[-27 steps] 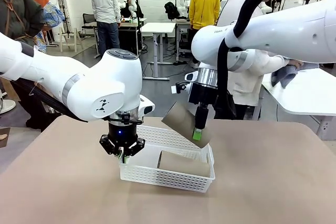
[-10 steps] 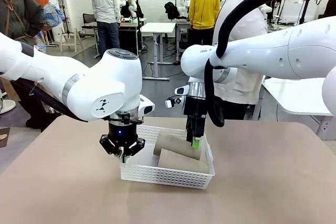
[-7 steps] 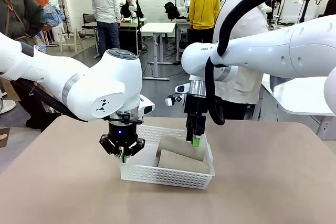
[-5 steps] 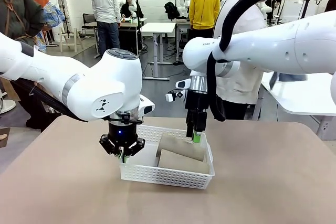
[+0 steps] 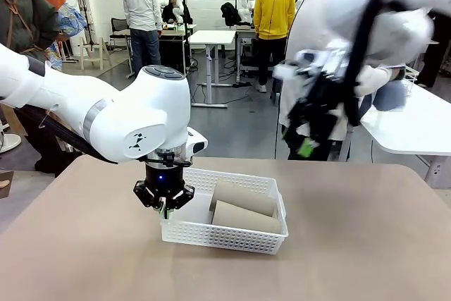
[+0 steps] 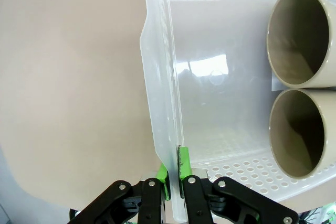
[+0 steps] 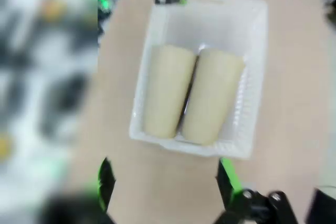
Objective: Clean and organize the cups into the basket.
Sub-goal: Pick up the Reusable plastic cup from the right side of the table and stack it inside the Organizing basket in the center of the table.
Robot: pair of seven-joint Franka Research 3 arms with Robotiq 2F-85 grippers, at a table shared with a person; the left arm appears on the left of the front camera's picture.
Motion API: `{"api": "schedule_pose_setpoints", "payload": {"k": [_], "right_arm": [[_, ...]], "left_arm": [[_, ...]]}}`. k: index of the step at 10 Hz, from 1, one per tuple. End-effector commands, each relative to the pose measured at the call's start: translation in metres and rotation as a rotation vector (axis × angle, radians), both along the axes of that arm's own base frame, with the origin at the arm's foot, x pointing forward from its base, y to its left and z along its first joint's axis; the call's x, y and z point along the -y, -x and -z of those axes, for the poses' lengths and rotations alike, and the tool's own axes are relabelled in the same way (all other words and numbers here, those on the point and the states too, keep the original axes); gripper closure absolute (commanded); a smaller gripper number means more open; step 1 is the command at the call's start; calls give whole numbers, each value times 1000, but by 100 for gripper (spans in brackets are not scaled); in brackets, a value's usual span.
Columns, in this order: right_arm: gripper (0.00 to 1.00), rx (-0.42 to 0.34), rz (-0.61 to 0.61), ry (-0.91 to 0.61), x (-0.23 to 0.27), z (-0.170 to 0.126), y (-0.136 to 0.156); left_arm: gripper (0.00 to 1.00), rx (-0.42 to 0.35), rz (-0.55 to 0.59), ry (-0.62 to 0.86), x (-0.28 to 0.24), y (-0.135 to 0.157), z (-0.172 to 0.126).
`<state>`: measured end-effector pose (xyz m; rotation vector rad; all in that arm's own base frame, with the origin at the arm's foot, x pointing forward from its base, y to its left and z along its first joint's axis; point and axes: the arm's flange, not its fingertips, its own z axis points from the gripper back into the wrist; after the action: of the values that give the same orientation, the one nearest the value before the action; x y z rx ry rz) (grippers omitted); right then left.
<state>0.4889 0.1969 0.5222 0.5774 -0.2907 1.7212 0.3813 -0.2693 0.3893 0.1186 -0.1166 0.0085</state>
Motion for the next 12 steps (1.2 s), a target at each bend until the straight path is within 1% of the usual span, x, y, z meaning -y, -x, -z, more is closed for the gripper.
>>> {"api": "schedule_pose_setpoints", "payload": {"k": [1, 2, 4, 6, 7, 8, 9, 11, 12], "right_arm": [[0, 51, -19, -222, 86, 9, 47], [0, 71, -8, -356, 139, 7, 60], [0, 89, 14, -572, 227, 18, 75], [0, 63, 92, -720, 300, 48, 75], [0, 38, 104, -782, 324, 65, 72], [0, 33, 167, -795, 340, 81, 68], [0, 6, 218, -811, 353, 101, 64], [0, -33, 273, -866, 371, 136, 63], [0, -56, 309, -860, 373, 151, 61]], "left_arm": [[100, 9, -11, -4, 2, 1, -1], [100, 9, -11, -4, 2, 1, -1], [100, 9, -11, -4, 2, 1, -1], [100, 9, -11, -4, 2, 1, -1], [100, 9, -11, -4, 2, 1, -1], [100, 9, -11, -4, 2, 1, -1], [100, 9, -11, -4, 2, 1, -1], [100, 9, -11, -4, 2, 1, -1], [100, 9, -11, -4, 2, 1, -1]]}}
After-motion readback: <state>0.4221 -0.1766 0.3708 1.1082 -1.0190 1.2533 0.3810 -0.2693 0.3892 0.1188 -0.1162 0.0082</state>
